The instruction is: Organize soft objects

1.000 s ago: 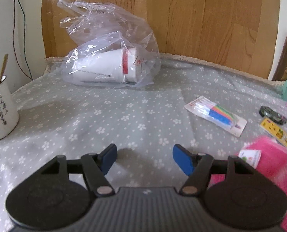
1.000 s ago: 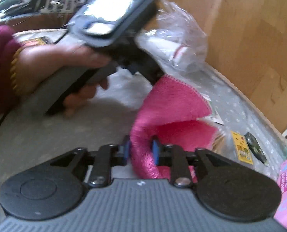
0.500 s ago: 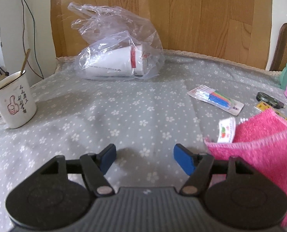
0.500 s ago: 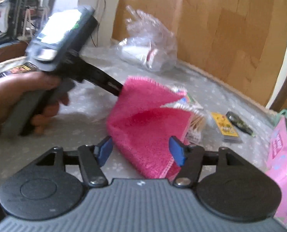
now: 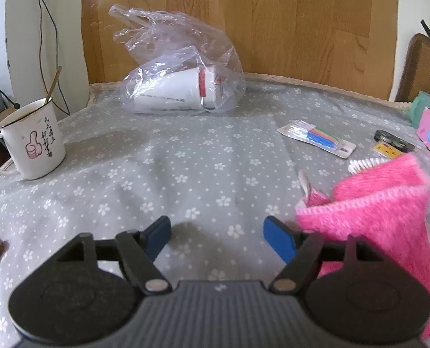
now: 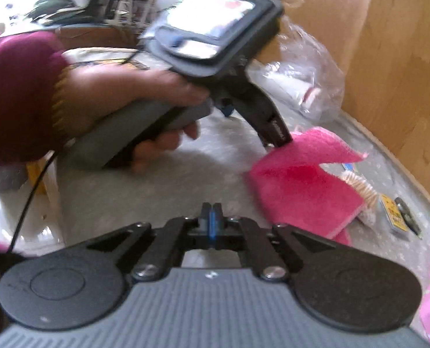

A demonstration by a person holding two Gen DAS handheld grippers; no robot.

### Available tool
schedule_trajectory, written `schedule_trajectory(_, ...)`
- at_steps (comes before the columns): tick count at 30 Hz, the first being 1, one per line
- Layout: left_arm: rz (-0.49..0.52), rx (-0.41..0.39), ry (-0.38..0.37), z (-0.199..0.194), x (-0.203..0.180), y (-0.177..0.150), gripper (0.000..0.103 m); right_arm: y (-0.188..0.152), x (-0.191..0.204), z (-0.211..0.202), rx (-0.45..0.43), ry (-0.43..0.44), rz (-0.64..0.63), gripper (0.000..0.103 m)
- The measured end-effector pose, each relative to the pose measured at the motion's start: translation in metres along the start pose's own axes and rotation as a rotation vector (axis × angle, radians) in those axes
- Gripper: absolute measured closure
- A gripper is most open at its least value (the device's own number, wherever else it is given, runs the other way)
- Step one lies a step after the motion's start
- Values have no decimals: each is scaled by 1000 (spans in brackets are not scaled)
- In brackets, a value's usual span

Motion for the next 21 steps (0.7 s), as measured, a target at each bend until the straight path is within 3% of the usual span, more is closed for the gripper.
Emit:
schedule_trajectory(2,3,-1,-17,-4,0,-4,26,-8,-1,-15,-12,-6,34,95)
schedule_trajectory(4,-2,-11,-35,-11,0,-8,22,-11,-13,-27,-39,-5,106,78)
schedule_trajectory(5,-5,-18,-49,-15,1,-10,21,-11,-22,-31,-57,-29,149,57)
schedule_trajectory(6,-10,-33,-74,-19,1,-10,21,-11,-29,-30,-70,-51,179,44)
schedule_trajectory(9,-26,-113,-145,-36,-1,-12,8,-7,-64,-20,-74,-119,293,39)
schedule_trajectory(12,-56,-163,-219,-54,-7,-14,7,-5,-85,-3,-38,-135,366,29)
schedule_trajectory(15,1,-145,-269,-59,-28,-9,8,0,-94,24,24,-108,412,24)
schedule_trajectory(16,26,-137,-256,-57,-36,-7,14,1,-95,32,45,-108,426,24)
schedule_trajectory(18,50,-99,-249,-49,-47,-3,39,3,-92,37,33,-119,437,24)
schedule_trajectory(19,53,-65,-258,-42,-51,-4,58,3,-87,36,27,-112,442,29)
schedule_trajectory(20,50,-18,-289,-34,-56,-6,60,2,-82,30,14,-114,440,51)
schedule_trajectory(21,50,-29,-283,-33,-58,-9,61,2,-78,26,0,-116,424,76)
Point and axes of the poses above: each gripper's, at about its wrist camera, not at the fingertips, and z roughly the way its jaws point, x to its left, y to its top, the point moved 4 cm from there along z, roughly the way its jaws point, and after that the axes turned 5 degrees about z, right-handed, at the moved point
